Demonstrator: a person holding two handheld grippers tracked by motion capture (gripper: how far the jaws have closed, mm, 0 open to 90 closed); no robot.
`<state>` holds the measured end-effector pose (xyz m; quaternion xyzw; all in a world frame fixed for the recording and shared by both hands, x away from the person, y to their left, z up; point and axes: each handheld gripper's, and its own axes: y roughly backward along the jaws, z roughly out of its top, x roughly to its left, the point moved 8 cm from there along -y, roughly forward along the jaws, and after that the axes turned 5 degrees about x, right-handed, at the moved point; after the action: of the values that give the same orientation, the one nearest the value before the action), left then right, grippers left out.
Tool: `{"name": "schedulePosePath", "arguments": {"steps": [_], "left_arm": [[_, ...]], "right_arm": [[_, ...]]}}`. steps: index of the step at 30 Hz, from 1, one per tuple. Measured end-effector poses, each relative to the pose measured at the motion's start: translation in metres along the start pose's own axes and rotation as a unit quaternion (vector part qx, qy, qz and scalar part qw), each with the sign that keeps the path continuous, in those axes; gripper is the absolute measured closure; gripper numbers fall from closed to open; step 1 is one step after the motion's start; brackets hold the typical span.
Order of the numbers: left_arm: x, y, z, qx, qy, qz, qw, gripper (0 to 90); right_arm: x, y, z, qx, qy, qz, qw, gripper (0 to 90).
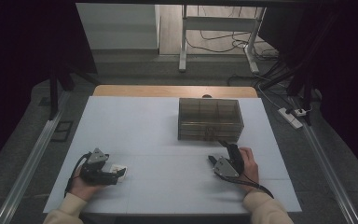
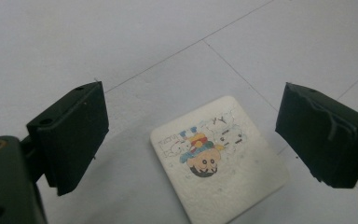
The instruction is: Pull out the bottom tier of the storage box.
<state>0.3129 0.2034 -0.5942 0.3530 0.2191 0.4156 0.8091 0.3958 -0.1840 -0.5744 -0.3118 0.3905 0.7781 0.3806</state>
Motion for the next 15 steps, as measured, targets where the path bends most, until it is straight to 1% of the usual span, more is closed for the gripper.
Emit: {"name": "schedulePosePath", "arguments": {"steps": [1,8,11,15], "left_arm": [[0.0000,0.0000,0.0000,0.000,0.000,0.000,1.0000,9.3],[0.0003,0.0000,-0.0001,0.000,0.000,0.001,1.0000,9.3],[0.0003,-0.0001,-0.0001,0.000,0.000,0.001,1.0000,9.3],[0.0003,-0.0001,-0.0001,0.000,0.000,0.001,1.0000,9.3]], "right_arm": [[0.0000,-0.0012,0.0011,0.000,0.005,0.000,1.0000,24.4],[0.0019,-0.0058,0.0028,-0.002,0.015,-0.001,0.9999,24.7],[0.0012,-0.0071,0.0028,0.001,0.014,-0.003,0.9999,24.8],[-0.0002,-0.0084,0.0038,-0.001,0.013,-0.007,0.9999,24.8]]}}
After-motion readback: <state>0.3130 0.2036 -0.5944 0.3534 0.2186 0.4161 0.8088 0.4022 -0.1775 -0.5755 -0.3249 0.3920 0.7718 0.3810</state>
